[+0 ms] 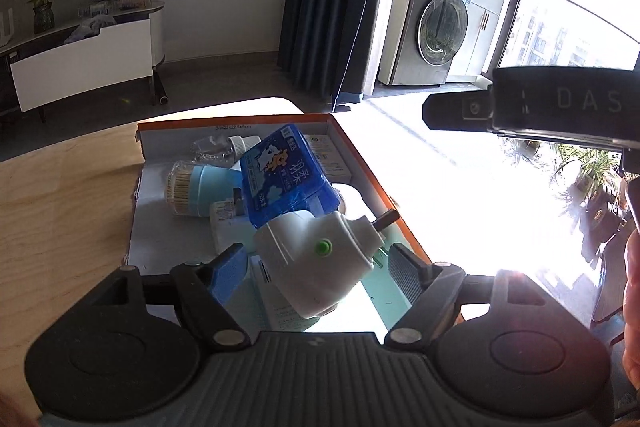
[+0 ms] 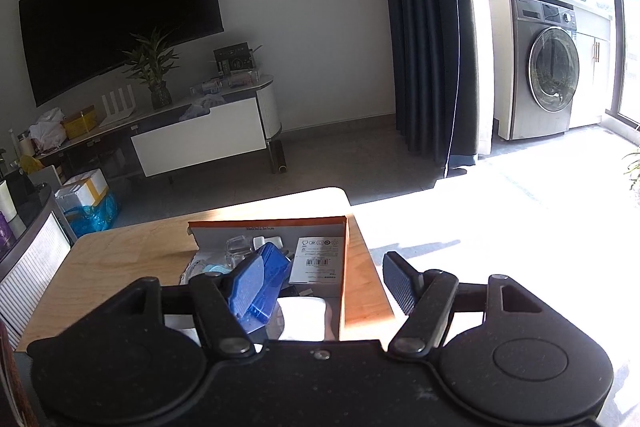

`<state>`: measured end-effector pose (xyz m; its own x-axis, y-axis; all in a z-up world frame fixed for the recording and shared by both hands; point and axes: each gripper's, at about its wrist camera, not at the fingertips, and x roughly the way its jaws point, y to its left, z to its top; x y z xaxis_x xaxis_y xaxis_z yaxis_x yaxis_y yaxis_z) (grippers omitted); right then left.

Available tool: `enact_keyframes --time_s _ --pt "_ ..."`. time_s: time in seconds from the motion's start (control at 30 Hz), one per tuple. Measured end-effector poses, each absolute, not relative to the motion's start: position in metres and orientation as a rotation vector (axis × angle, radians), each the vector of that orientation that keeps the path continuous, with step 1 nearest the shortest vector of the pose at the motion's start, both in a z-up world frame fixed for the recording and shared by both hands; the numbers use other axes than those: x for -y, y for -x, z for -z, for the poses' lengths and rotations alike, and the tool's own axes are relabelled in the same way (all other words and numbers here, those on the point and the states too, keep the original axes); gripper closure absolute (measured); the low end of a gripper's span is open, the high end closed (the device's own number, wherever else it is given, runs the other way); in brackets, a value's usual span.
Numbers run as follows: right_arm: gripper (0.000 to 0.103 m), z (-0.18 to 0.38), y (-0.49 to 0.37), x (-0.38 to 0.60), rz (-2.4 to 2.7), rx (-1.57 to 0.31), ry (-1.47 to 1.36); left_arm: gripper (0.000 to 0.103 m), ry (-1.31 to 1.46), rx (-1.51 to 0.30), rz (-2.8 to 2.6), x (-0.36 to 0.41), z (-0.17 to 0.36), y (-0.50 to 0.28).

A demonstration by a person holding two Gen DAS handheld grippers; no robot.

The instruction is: Organize rigid objects

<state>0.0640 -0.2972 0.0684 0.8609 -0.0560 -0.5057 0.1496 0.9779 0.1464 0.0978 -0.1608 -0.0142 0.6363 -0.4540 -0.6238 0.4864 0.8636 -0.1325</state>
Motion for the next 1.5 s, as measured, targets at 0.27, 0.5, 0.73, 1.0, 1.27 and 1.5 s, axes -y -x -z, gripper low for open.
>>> enact_keyframes --time_s 0.27,0.5,0.73,1.0,1.27,1.5 --pt "0.021 -0.074 -0.044 0.289 0.094 -0.502 -0.185 0.013 -0.041 -0.664 0.478 0.146 -0.002 -0.081" --pt "0.021 -0.077 -0.022 0.282 0.094 -0.491 -0.174 0.013 -0.028 -0.664 0.394 0.128 -0.011 -0.065" --pt "0.016 -0.07 0.001 0.268 0.06 -0.512 -0.162 0.0 -0.022 -0.65 0.318 0.111 -0.017 -0.045" --pt "0.014 -0.051 0.026 0.255 0.027 -0.563 -0.175 0.0 -0.029 -0.654 0.269 0.099 -0.014 -0.023" --pt "0.013 -0.041 0.04 0.252 0.026 -0.599 -0.184 0.0 -0.064 -0.679 0.195 0.096 -0.006 -0.015" --pt "0.013 -0.038 0.044 0.248 0.018 -0.612 -0.174 0.0 -0.059 -0.686 0.181 0.093 -0.005 -0.013"
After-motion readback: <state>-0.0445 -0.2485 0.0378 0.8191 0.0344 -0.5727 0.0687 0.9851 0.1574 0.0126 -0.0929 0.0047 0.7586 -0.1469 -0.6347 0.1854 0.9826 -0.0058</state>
